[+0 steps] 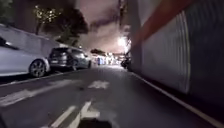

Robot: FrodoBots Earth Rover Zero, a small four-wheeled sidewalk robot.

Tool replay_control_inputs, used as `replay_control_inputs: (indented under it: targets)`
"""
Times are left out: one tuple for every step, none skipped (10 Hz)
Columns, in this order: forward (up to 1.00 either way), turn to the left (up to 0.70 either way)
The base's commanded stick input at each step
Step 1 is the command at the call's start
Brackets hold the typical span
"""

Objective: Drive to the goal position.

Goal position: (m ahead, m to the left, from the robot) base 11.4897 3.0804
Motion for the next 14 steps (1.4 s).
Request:
replay_control_inputs:
  targets:
    - [0.45, 0.00]
    - [0.45, 0.00]
    - [0.45, 0.00]
    - [0.45, 0.00]
    - [0.45, 0.00]
    - [0.45, 0.00]
    - [0.45, 0.00]
    - [0.45, 0.00]
    - [0.45, 0.00]
    - [0.45, 0.00]
    - [0.45, 0.00]
    - [0.45, 0.00]
    - [0.45, 0.00]
    - [0.45, 0.00]
